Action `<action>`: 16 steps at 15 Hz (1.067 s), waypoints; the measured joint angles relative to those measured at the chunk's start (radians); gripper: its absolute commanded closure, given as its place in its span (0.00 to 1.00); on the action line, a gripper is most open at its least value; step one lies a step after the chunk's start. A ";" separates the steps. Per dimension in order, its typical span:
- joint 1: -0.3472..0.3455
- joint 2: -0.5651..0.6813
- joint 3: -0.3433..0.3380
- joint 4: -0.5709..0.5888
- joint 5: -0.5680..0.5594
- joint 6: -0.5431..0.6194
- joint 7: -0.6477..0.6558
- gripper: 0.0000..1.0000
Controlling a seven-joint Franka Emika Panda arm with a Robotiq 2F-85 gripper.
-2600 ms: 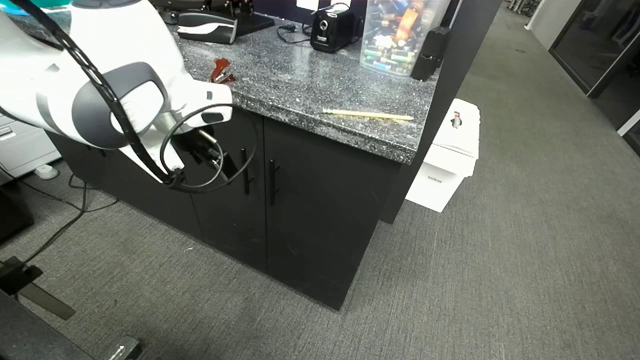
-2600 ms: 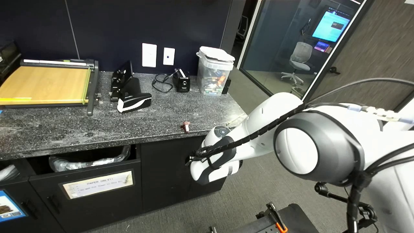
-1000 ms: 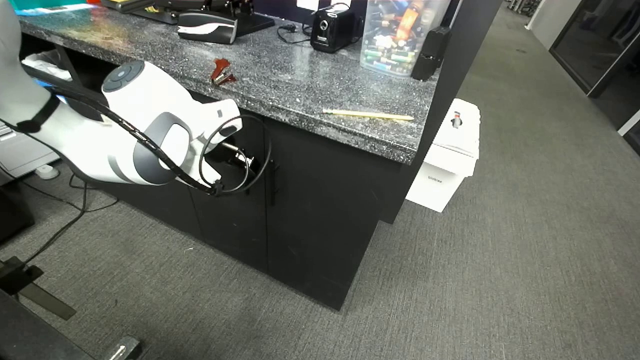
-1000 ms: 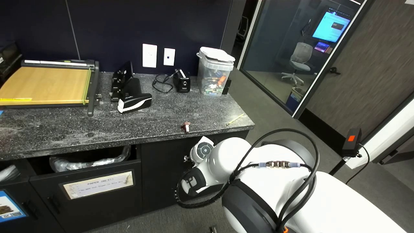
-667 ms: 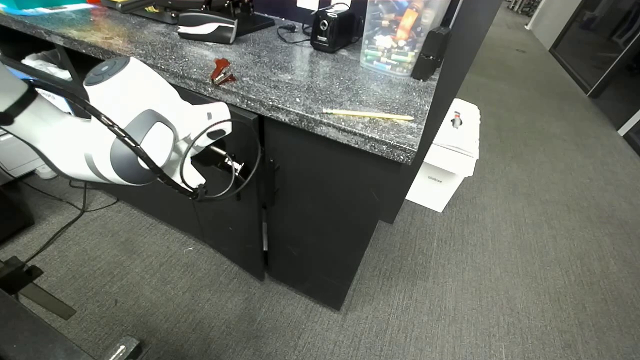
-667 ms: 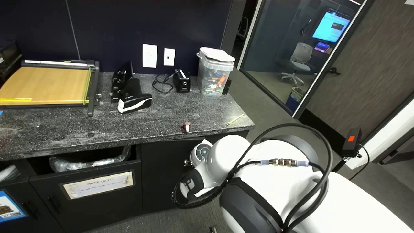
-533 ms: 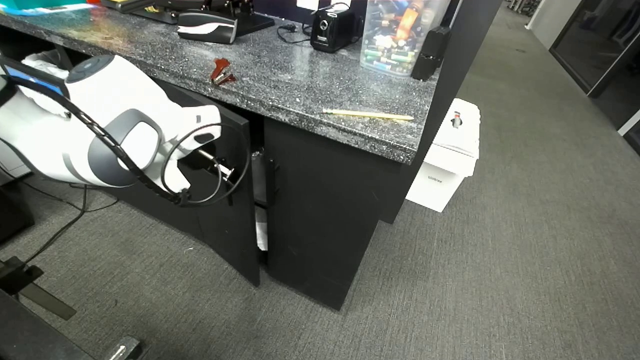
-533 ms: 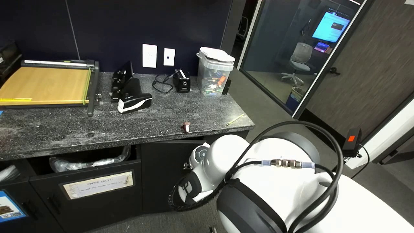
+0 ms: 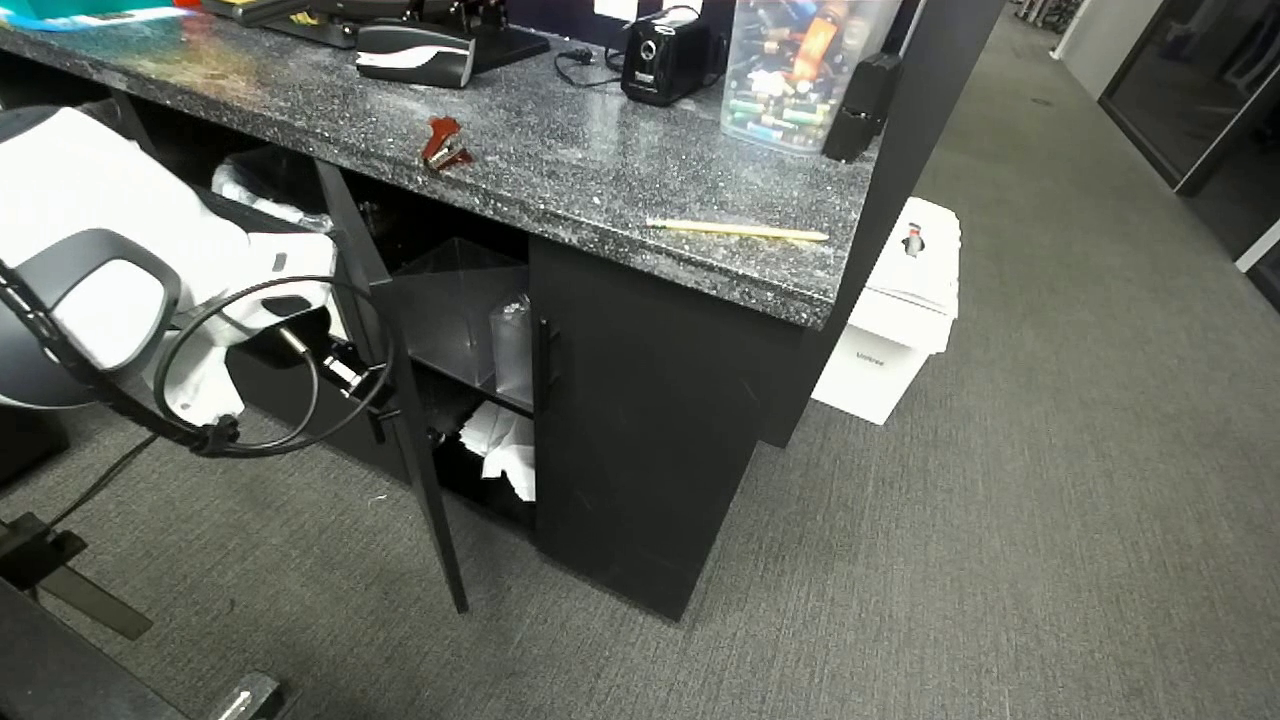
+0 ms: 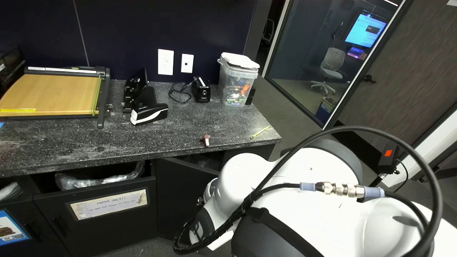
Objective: Open the left cabinet door.
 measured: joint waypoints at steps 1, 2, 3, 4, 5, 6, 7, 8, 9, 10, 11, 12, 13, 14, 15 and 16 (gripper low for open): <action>-0.004 -0.009 0.014 -0.015 0.001 0.014 -0.007 0.97; -0.013 -0.015 0.023 -0.020 0.001 0.018 -0.002 0.97; -0.022 -0.017 0.032 -0.021 0.001 0.024 -0.006 0.97; -0.033 -0.020 0.042 -0.022 0.001 0.030 -0.012 0.97; -0.045 -0.024 0.051 -0.024 0.001 0.035 -0.020 0.71; -0.059 -0.027 0.062 -0.024 0.000 0.041 -0.030 0.61; -0.074 -0.031 0.075 -0.025 -0.003 0.045 -0.044 0.56; -0.096 -0.056 0.099 -0.039 -0.010 0.025 -0.068 0.49; -0.120 -0.098 0.127 -0.062 -0.018 -0.015 -0.092 0.40; -0.145 -0.149 0.155 -0.088 -0.030 -0.061 -0.114 0.33; -0.171 -0.202 0.181 -0.113 -0.043 -0.117 -0.134 0.27; -0.199 -0.257 0.206 -0.137 -0.060 -0.174 -0.149 0.19; -0.229 -0.314 0.231 -0.159 -0.077 -0.241 -0.159 0.12; -0.258 -0.374 0.253 -0.181 -0.094 -0.317 -0.165 0.04; -0.288 -0.433 0.274 -0.202 -0.108 -0.398 -0.170 0.01; -0.322 -0.494 0.297 -0.225 -0.116 -0.483 -0.177 0.15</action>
